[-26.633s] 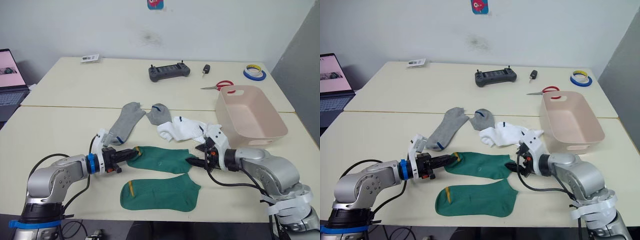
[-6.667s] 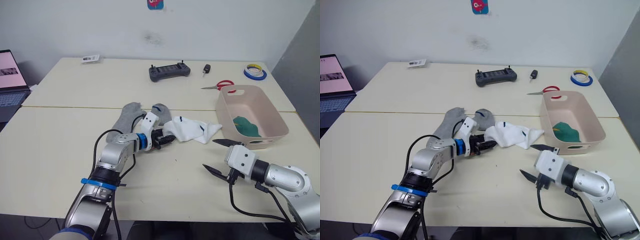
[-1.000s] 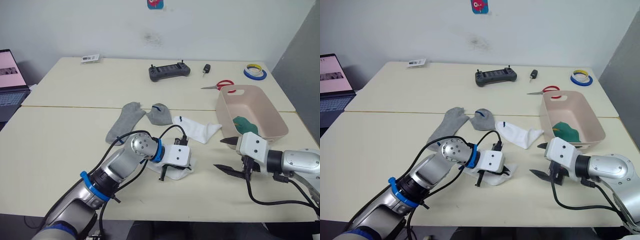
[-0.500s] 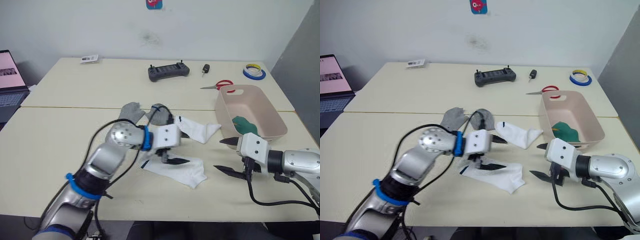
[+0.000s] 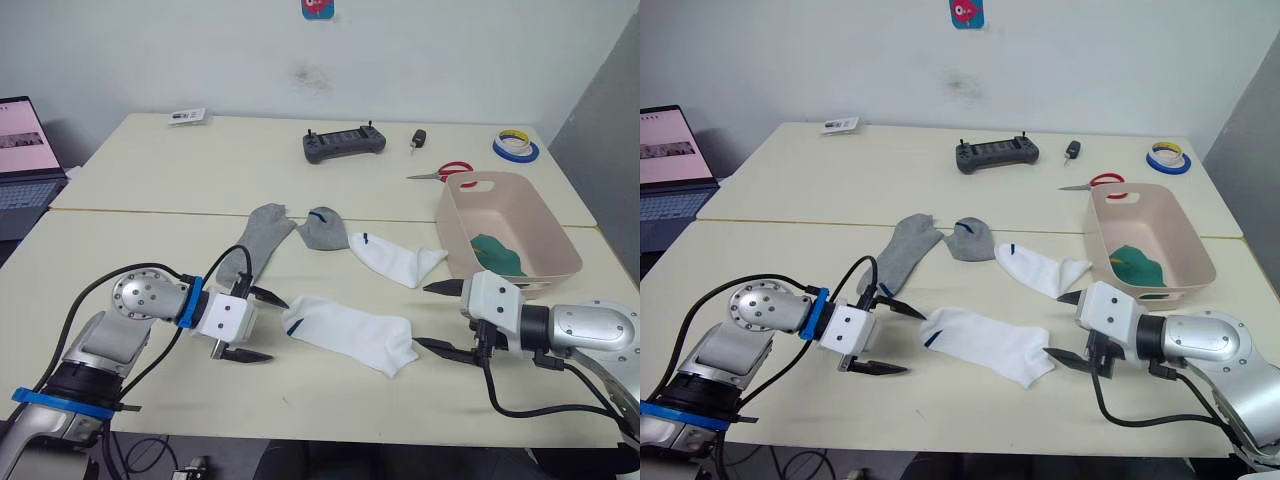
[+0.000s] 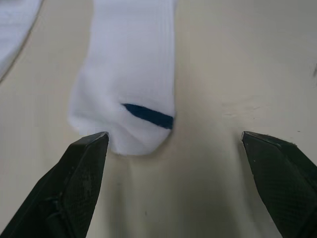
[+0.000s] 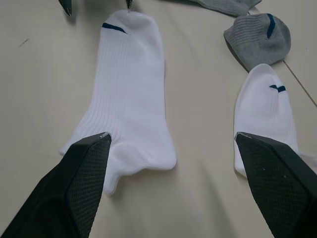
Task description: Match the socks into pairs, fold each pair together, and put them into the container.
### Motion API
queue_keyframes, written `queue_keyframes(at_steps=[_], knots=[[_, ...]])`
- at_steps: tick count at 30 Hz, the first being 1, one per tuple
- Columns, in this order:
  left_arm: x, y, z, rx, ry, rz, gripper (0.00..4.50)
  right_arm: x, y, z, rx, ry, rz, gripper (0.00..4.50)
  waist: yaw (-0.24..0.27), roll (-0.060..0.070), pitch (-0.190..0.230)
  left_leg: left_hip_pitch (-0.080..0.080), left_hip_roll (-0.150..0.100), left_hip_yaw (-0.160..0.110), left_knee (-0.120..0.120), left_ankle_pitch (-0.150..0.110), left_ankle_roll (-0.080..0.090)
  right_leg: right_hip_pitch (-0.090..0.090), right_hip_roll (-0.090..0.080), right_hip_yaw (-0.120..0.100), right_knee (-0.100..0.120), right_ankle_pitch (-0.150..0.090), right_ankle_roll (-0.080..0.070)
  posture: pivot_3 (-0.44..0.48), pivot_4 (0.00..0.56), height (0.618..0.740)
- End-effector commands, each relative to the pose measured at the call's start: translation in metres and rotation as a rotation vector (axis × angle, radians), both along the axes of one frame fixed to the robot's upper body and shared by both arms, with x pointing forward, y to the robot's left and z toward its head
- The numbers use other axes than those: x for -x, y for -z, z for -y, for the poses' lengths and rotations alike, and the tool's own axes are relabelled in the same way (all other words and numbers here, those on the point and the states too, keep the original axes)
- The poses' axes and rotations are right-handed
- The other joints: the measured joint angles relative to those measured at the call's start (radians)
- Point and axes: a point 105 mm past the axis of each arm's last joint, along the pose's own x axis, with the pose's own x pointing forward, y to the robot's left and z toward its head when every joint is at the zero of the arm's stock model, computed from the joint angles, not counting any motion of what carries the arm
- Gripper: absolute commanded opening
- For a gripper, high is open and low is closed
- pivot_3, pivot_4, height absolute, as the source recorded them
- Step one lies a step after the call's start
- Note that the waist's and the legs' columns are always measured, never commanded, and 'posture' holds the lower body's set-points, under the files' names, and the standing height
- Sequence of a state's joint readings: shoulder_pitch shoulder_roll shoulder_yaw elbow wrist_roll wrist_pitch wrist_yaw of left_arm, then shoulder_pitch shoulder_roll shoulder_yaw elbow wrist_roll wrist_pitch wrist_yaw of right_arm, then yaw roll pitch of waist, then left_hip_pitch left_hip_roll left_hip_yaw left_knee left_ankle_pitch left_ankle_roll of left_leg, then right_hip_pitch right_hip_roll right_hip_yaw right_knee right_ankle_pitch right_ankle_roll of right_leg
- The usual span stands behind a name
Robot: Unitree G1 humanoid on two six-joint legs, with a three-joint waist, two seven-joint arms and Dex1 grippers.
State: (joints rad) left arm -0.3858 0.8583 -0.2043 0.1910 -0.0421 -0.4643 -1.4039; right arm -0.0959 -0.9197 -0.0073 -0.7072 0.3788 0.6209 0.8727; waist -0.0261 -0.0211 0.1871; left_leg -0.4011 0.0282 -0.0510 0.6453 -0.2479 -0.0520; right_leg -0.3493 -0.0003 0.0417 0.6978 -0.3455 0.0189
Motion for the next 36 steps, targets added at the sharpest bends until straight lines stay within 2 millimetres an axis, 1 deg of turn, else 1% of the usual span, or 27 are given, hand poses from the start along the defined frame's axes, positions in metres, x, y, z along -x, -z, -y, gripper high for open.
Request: queue_keyframes(at_steps=[1,5,9,12,13,15,16,18,21,28,31,34,36], knots=[[-0.011,0.003,0.005,-0.023,0.029,0.095,4.45,0.007,-0.007,-0.006,-0.007,-0.032,0.023,4.32,0.003,0.001,0.000,0.000,0.000,0.000,0.000,0.000,0.000,0.001,0.000,0.000,0.000,0.000,0.000,0.000,0.150,0.737],[-0.017,0.005,0.017,-0.004,0.068,0.144,3.63,0.011,-0.005,-0.008,-0.002,-0.039,0.016,4.32,0.002,0.002,-0.001,0.001,-0.001,0.000,0.000,0.000,0.000,0.002,0.000,0.000,0.000,0.000,0.000,0.000,0.150,0.737],[-0.017,0.009,0.022,-0.014,0.109,0.160,2.33,0.017,-0.001,-0.014,0.025,-0.083,0.033,4.32,0.002,0.002,-0.002,0.001,-0.001,0.000,0.000,0.000,0.000,0.002,0.000,-0.001,0.000,0.000,0.000,0.000,0.150,0.737],[-0.016,0.009,0.023,-0.009,0.122,0.162,1.33,0.026,0.009,-0.020,0.114,-0.172,0.078,4.32,0.001,0.003,-0.002,0.001,-0.001,0.000,0.000,0.000,0.000,0.001,0.000,-0.001,0.000,0.000,0.000,0.000,0.150,0.737],[-0.017,0.009,0.023,-0.004,0.121,0.163,1.05,0.027,0.013,-0.022,0.147,-0.202,0.102,4.32,0.001,0.003,-0.002,0.001,-0.001,0.000,0.000,0.000,0.000,0.001,0.000,-0.001,0.000,0.000,0.000,0.000,0.150,0.737],[-0.017,0.007,0.023,0.014,0.116,0.162,0.32,0.029,0.020,-0.025,0.202,-0.267,0.156,4.32,0.001,0.003,-0.002,0.001,-0.001,0.000,0.000,0.000,0.000,0.001,0.000,-0.001,0.000,0.000,0.000,0.000,0.150,0.737],[-0.017,0.006,0.023,0.022,0.113,0.160,0.06,0.029,0.023,-0.026,0.221,-0.296,0.182,4.32,0.000,0.002,-0.002,0.001,-0.001,0.000,0.000,0.000,0.000,0.001,0.000,-0.001,0.000,0.000,0.000,0.000,0.150,0.737],[-0.016,0.005,0.024,0.040,0.107,0.153,0.02,0.028,0.032,-0.028,0.266,-0.344,0.230,4.32,0.000,0.002,-0.002,0.001,-0.001,0.000,0.000,0.000,0.000,0.001,0.001,-0.001,0.000,0.000,0.000,0.000,0.150,0.737],[-0.015,0.004,0.025,0.053,0.101,0.148,0.02,0.026,0.044,-0.029,0.293,-0.374,0.254,4.32,0.000,0.002,-0.002,0.001,-0.001,0.000,0.000,0.000,0.000,0.001,0.001,-0.002,0.000,0.000,0.000,0.000,0.150,0.737],[-0.011,0.005,0.023,0.073,0.071,0.134,0.02,0.024,0.068,-0.030,0.280,-0.339,0.240,4.32,0.000,0.002,-0.002,0.001,-0.001,0.000,0.000,0.000,0.000,0.001,0.001,-0.001,0.001,0.000,0.000,0.000,0.150,0.737],[-0.009,0.006,0.023,0.078,0.062,0.128,0.00,0.021,0.073,-0.030,0.269,-0.307,0.233,3.70,-0.001,0.002,-0.002,0.001,0.000,0.000,0.000,0.000,0.000,0.001,0.001,-0.001,0.001,0.000,0.000,0.000,0.150,0.737],[-0.008,0.007,0.022,0.081,0.055,0.124,0.00,0.017,0.074,-0.030,0.263,-0.287,0.238,2.70,-0.001,0.002,-0.002,0.001,0.000,0.000,0.000,0.000,0.000,0.001,0.001,-0.001,0.001,0.000,0.000,0.000,0.150,0.737],[-0.008,0.007,0.022,0.084,0.051,0.123,0.00,0.016,0.074,-0.029,0.259,-0.276,0.236,1.92,-0.001,0.002,-0.002,0.001,0.000,0.000,0.000,0.000,0.000,0.001,0.001,-0.001,0.001,0.000,0.000,0.000,0.150,0.737]])
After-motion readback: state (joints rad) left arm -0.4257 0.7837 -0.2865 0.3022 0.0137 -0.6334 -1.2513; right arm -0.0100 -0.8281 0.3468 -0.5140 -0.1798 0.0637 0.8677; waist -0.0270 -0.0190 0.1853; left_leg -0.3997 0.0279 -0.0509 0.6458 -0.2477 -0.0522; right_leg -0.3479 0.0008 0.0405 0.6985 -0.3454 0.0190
